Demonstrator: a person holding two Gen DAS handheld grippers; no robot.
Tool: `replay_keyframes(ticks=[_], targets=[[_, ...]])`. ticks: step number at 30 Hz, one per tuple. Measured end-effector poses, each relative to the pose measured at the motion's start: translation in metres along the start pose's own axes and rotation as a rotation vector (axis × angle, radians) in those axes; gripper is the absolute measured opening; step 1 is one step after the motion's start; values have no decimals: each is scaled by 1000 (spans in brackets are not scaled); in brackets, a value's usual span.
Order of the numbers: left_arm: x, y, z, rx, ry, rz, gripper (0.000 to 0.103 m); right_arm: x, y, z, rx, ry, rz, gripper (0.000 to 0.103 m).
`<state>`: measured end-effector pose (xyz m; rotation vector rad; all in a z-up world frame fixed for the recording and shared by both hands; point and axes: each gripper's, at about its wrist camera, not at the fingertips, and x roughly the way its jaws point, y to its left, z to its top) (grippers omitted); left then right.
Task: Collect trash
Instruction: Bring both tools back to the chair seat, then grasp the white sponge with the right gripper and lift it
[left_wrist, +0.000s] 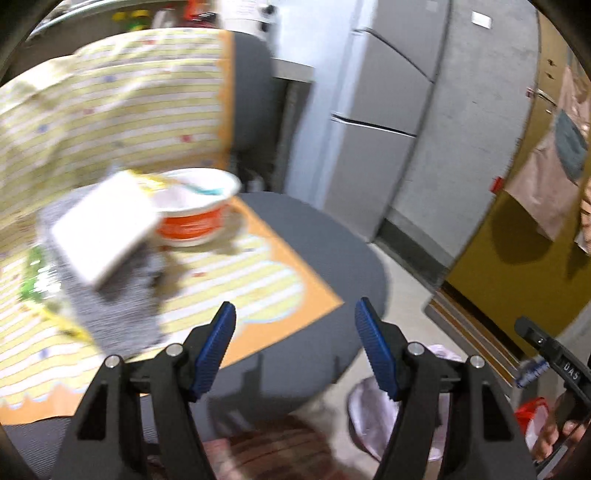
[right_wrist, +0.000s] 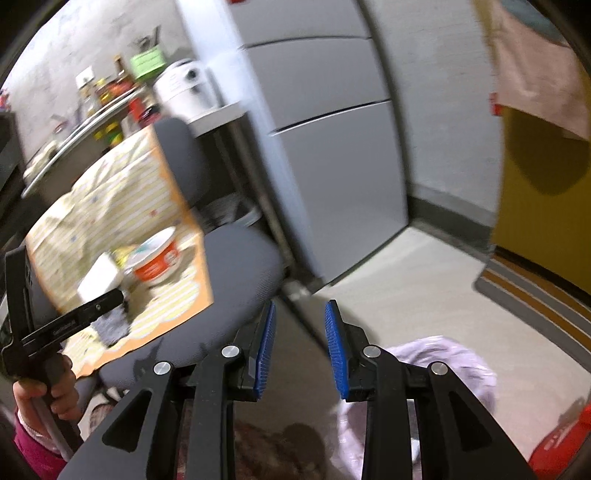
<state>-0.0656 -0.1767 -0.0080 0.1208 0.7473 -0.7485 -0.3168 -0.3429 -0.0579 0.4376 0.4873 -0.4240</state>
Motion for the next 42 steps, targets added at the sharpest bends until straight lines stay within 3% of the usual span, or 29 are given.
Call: replay_keyframes(ticks=[4,10,16,18,20,21,24,31,36,40,42], targets=[[-17,40,-11,-54,-7,76,65,13,35,2,-81,26,60,33],[-41,98,-25,-120,-23,194,65,35,99,10,-222,52,163,46],[-64,151,-31,-200,-46,352,66,66,168,12,-320,97,283,63],[-70,169,-33,-221,-52,400,67,77,190,11,-337,106,313,71],[-73,184,-36,-243,-50,427,68,85,210,9,-353,98,335,86],[-74,194,-38,-261,-46,443,69,90,221,8,-365,95,346,87],[-74,207,-44,-280,-31,467,72,111,259,1,-407,119,362,87],[-74,224,-52,-313,-19,471,73,155,306,-13,-431,156,388,84],[-74,229,-52,-326,-17,468,73,191,317,-16,-402,216,368,75],[-74,227,-52,-321,-18,459,73,202,321,-11,-365,198,376,68],[-73,223,-51,-310,-19,456,73,202,320,-7,-359,189,371,56]])
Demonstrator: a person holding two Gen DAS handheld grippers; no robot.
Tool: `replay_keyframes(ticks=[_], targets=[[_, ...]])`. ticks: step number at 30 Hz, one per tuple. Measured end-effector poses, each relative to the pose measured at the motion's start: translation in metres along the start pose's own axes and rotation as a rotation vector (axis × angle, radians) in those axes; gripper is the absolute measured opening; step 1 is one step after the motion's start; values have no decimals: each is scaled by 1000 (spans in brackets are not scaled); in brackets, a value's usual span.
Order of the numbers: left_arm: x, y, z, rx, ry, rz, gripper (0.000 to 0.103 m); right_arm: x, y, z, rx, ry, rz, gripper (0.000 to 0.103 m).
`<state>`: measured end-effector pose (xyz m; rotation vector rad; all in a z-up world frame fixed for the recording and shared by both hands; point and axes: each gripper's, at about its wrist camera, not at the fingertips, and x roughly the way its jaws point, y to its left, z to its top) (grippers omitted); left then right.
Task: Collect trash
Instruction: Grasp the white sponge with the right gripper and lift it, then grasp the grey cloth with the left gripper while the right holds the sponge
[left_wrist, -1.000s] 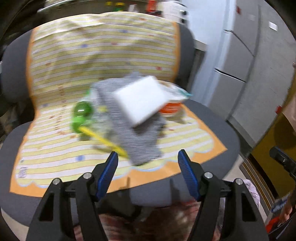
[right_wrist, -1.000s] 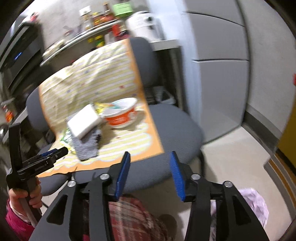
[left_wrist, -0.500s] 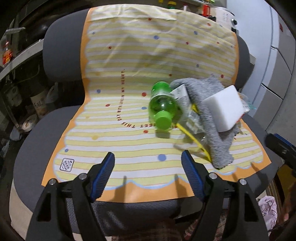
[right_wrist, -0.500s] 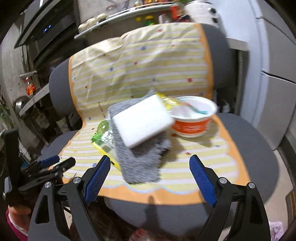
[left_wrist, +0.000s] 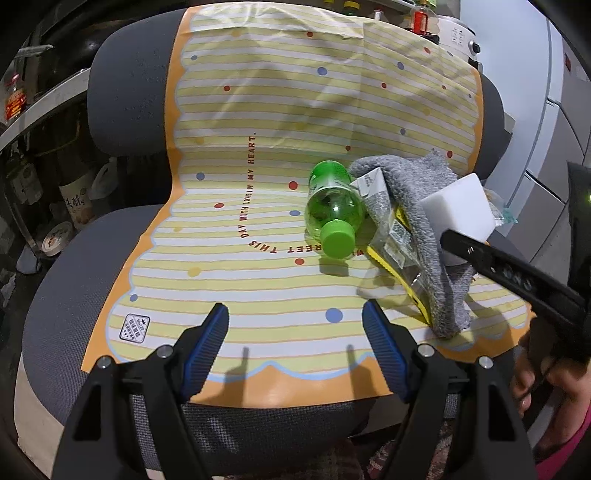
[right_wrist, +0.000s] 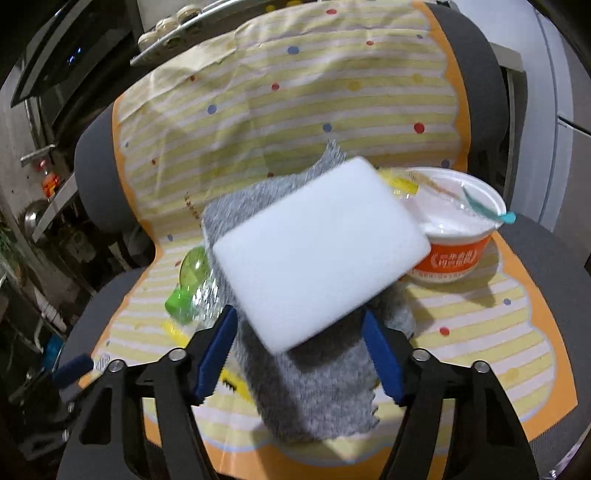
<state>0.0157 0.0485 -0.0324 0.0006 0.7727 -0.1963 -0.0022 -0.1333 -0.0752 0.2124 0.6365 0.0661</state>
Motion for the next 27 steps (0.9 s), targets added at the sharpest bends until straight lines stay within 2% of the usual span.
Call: replay_keyframes(ticks=[3,9,12,13,15,18,20,23,27], targets=[[-3,-6,0,11,-4,-23,73,-10,-5,1,-11,-21,6,50],[-10,-26,4,47,-25,-80,73,-67,-19,-1,-76,-67,-12,49],[-9,-41,7,69,-30,-130,72,-100,-32,-9,-109,-82,-87,49],[-8,-46,9,75,-31,-148,70,-107,-36,-11,-114,-89,-104,49],[-3,-60,13,100,-35,-178,54,-121,-45,-18,-118,-102,-137,50],[9,-77,22,110,-15,-249,37,-140,-58,-28,-116,-126,-186,50],[18,-85,26,108,-3,-272,30,-148,-66,-33,-107,-137,-201,50],[31,-97,33,105,10,-268,29,-156,-76,-39,-92,-147,-213,50],[53,-109,46,97,18,-209,29,-156,-88,-42,-69,-142,-208,50]])
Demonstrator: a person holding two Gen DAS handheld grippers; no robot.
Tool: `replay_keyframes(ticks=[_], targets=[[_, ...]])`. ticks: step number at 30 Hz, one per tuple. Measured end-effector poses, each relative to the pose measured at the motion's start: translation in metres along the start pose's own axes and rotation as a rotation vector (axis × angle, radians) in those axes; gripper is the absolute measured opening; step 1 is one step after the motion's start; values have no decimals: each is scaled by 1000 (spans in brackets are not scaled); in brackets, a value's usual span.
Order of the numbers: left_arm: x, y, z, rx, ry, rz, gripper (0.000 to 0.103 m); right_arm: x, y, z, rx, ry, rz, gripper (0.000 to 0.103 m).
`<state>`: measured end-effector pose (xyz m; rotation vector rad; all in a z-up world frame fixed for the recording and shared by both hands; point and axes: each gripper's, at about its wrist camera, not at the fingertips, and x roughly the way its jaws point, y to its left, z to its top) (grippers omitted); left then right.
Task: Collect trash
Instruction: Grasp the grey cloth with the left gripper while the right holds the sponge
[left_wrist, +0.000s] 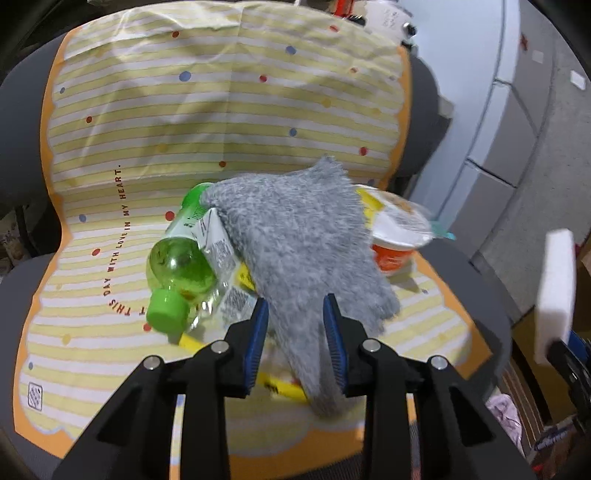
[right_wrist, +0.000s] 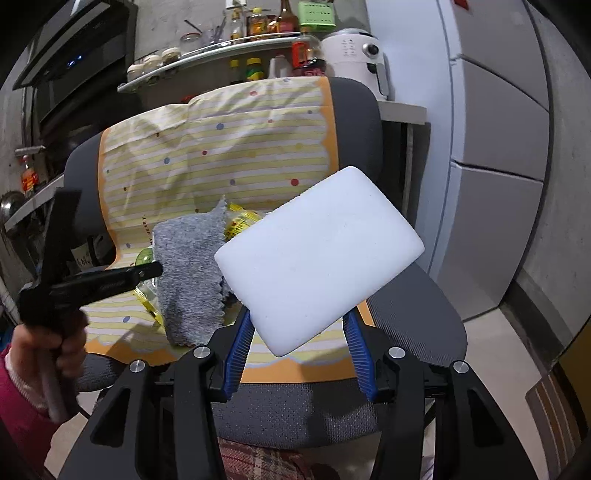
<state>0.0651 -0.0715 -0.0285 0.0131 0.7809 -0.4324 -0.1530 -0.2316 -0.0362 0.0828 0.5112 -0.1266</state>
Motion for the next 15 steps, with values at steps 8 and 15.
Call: replay_keyframes(ticks=[8,15], targets=[[27,0,10,5,30,44,11,1,-12,-5,21,6,-3,50],[-27,0,34,-17,-163,-52,2,-4,-17,-4,30,-10,-20,50]])
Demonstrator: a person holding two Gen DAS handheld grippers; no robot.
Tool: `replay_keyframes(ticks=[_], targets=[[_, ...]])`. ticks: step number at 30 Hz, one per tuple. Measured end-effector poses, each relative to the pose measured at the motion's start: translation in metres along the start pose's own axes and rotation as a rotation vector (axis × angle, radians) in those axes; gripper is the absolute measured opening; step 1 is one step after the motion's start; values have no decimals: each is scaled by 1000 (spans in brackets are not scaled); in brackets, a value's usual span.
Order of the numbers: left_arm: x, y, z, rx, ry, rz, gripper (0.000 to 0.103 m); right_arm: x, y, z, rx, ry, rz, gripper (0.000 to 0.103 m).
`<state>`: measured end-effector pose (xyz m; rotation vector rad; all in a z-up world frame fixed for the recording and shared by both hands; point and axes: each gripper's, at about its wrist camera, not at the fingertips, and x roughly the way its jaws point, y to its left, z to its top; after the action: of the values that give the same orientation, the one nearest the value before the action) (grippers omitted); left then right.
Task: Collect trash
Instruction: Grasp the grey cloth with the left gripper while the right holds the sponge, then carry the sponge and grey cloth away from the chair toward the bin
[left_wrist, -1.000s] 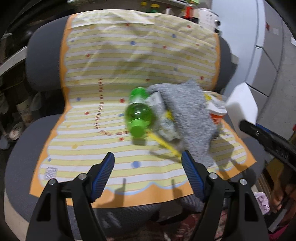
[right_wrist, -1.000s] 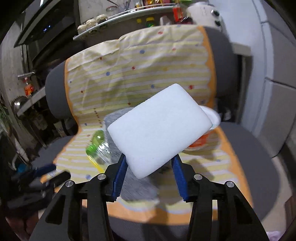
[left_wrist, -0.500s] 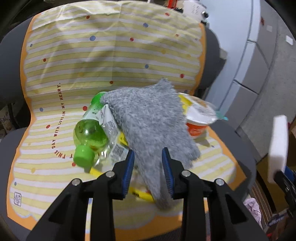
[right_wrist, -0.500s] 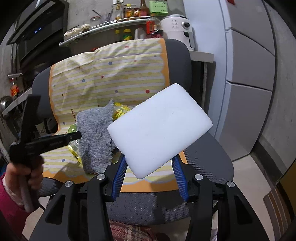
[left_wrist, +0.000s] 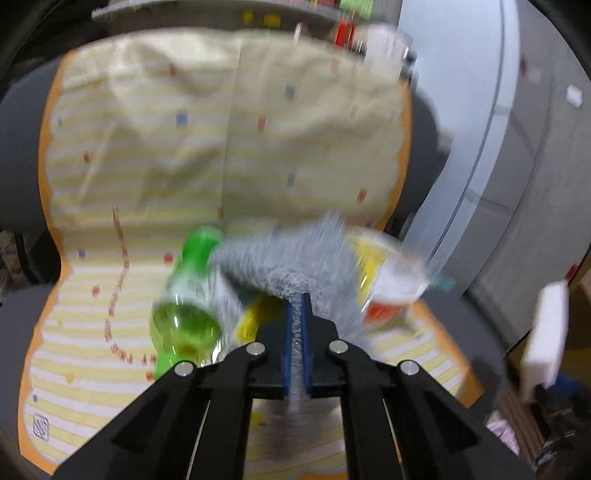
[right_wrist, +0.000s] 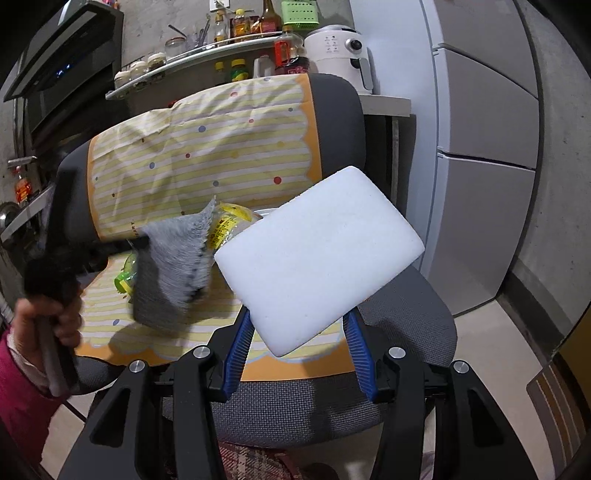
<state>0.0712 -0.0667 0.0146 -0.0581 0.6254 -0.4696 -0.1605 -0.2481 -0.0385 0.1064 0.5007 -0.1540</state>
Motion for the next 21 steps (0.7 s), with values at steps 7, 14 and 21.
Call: replay_keyframes(ticks=[7,14,21], targets=[[-86,-8,34,9,-182,-115,2,-20,1,3,-2,-38,-2,50],[-106,-51,10,88,-150,-239,2,-47,-7,-4,7,-46,-39,50],[-92,-115,-33,175,-75,-427,2,-86,-41,-25,48,-24,-161,51]])
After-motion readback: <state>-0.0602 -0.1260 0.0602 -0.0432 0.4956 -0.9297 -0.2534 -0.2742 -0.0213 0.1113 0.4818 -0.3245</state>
